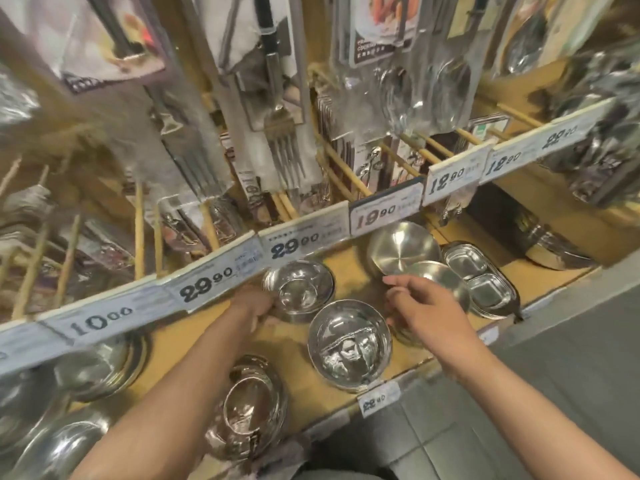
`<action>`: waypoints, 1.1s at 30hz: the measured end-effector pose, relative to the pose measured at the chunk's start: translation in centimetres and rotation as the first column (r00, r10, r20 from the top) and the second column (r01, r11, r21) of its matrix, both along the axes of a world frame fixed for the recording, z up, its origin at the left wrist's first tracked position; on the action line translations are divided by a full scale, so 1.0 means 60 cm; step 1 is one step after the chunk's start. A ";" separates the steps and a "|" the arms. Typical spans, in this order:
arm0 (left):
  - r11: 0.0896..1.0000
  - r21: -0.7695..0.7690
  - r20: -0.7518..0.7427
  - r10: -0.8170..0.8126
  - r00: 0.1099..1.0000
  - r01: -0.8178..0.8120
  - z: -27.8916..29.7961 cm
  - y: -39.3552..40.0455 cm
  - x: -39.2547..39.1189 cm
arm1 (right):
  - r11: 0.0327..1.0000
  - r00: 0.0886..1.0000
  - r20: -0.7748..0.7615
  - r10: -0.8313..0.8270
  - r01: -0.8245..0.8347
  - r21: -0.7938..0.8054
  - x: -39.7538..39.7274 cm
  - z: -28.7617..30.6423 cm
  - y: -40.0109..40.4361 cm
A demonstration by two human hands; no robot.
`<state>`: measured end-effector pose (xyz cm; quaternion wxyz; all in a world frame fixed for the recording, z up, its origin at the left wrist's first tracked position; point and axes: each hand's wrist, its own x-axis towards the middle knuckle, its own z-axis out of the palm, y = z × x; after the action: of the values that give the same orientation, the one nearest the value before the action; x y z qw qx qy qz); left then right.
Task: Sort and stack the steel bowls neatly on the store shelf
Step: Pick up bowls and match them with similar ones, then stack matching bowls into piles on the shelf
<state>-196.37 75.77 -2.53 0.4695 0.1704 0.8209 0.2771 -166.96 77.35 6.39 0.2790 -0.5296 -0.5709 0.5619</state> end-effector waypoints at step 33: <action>0.830 0.352 0.097 0.426 0.899 -0.431 0.173 -0.388 0.105 | 0.819 0.786 0.249 0.566 -0.572 -0.055 -0.135 0.027 -0.132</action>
<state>-190.05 52.50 7.82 0.3614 0.0643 0.7685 0.5241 -175.06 69.40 8.00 0.0275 -0.3975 -0.7411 0.5404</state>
